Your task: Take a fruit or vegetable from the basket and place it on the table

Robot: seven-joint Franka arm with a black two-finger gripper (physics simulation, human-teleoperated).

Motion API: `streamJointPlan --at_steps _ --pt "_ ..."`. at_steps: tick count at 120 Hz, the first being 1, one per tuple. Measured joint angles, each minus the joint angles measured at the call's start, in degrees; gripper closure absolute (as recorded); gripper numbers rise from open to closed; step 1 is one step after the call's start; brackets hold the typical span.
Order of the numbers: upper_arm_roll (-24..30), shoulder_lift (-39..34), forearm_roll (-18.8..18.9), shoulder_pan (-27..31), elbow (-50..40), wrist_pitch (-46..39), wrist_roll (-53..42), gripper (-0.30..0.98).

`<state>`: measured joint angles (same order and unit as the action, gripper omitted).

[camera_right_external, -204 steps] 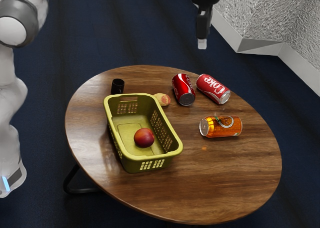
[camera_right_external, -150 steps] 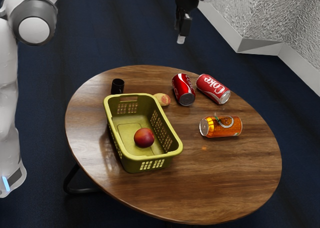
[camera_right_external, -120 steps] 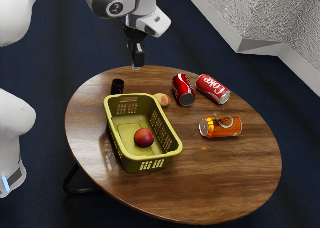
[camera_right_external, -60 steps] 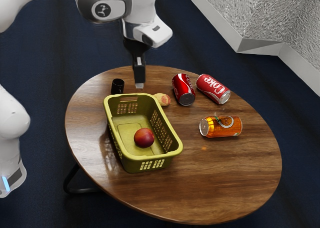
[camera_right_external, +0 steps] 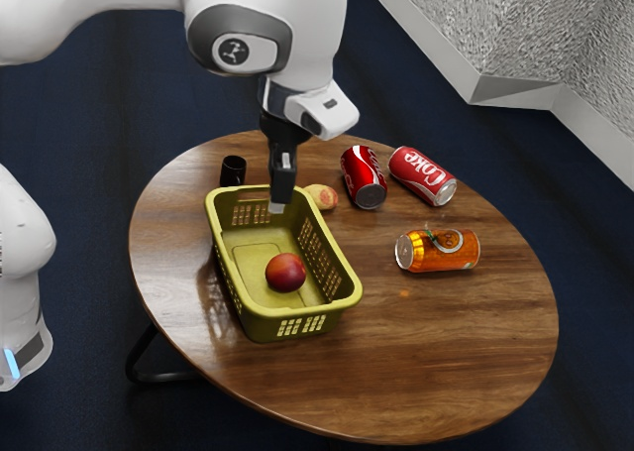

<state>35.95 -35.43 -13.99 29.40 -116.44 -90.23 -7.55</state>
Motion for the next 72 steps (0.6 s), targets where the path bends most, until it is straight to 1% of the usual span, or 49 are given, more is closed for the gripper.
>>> streamJointPlan --at_steps 15,48,72 --pt "1.8 -0.7 -0.5 0.3 0.2 0.7 0.8 0.02" --pt "2.0 -4.2 -1.3 0.2 2.6 6.1 2.3 0.02" --pt "4.2 -6.4 -2.6 0.7 0.5 9.1 3.8 0.02"
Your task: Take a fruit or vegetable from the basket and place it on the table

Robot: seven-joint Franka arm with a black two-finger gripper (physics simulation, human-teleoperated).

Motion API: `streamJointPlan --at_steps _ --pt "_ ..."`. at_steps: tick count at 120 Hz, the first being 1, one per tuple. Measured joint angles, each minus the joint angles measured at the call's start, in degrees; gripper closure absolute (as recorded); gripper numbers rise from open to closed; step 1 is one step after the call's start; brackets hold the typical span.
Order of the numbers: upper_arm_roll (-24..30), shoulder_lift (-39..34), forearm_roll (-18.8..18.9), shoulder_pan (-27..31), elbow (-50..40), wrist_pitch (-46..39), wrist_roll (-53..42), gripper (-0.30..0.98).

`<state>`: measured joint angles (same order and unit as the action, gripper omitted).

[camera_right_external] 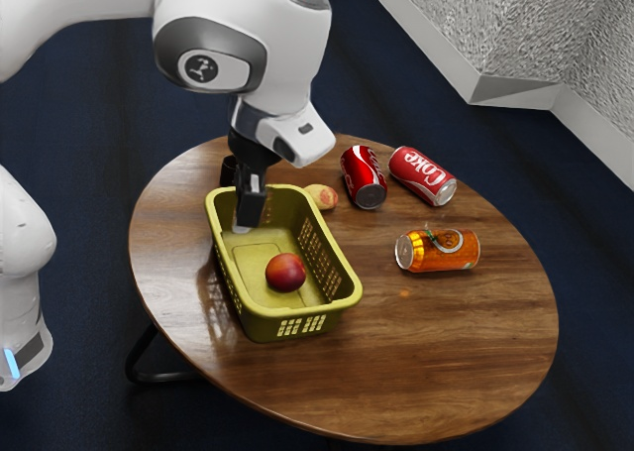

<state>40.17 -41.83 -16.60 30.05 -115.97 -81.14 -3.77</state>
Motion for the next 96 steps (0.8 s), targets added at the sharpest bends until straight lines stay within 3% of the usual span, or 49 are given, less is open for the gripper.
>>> streamJointPlan --at_steps 96 --pt "1.6 1.5 -4.0 1.0 -13.3 -13.8 4.9 0.04"
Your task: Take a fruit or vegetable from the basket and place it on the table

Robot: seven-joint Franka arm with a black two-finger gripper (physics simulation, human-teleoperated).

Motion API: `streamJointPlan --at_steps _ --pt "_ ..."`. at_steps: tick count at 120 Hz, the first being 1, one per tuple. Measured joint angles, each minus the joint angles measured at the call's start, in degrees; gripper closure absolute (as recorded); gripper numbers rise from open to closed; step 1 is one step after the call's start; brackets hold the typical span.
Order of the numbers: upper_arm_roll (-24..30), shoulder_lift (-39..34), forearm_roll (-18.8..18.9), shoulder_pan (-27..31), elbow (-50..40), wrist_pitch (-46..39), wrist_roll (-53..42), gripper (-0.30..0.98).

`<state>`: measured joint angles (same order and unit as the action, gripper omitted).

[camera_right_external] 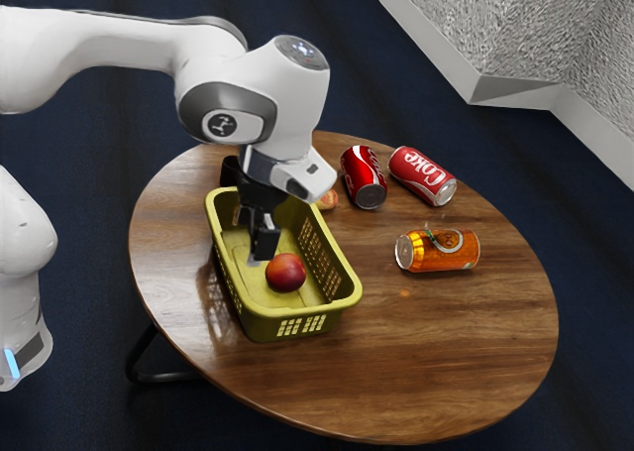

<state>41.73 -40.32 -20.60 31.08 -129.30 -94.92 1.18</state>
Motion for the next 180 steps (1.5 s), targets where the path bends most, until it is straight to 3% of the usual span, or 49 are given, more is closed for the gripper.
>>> streamJointPlan --at_steps 61,180 --pt "1.4 2.1 -0.9 1.3 -2.8 -6.8 1.1 0.04" --pt "2.7 5.9 -1.7 3.2 -4.6 -12.1 1.8 0.04"
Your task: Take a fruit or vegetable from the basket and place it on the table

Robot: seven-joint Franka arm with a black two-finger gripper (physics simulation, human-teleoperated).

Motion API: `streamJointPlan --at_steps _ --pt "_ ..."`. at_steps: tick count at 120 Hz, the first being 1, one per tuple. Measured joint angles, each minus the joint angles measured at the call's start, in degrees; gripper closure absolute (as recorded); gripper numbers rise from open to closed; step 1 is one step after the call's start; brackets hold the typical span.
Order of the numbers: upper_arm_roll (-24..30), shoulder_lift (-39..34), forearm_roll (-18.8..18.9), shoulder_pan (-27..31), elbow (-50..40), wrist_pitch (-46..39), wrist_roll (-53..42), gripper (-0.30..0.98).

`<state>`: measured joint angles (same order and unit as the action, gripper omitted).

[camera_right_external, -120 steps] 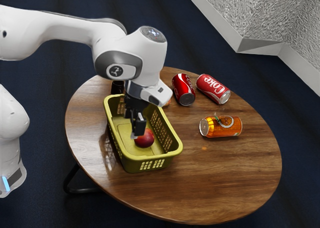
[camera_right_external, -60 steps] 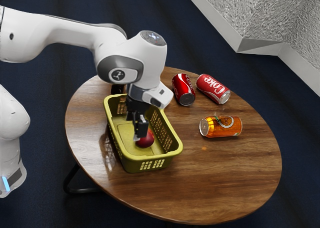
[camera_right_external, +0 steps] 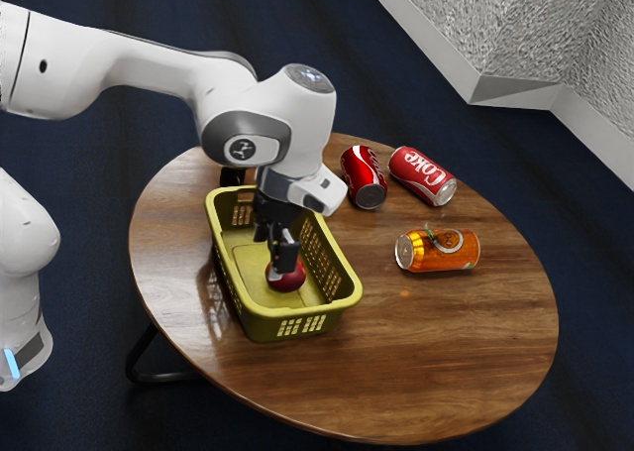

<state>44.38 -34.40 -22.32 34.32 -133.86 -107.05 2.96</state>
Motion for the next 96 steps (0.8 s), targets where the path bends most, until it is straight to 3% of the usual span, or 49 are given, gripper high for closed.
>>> streamJointPlan --at_steps 96 --pt "-0.1 5.0 0.1 0.9 0.2 -1.8 0.2 0.03"
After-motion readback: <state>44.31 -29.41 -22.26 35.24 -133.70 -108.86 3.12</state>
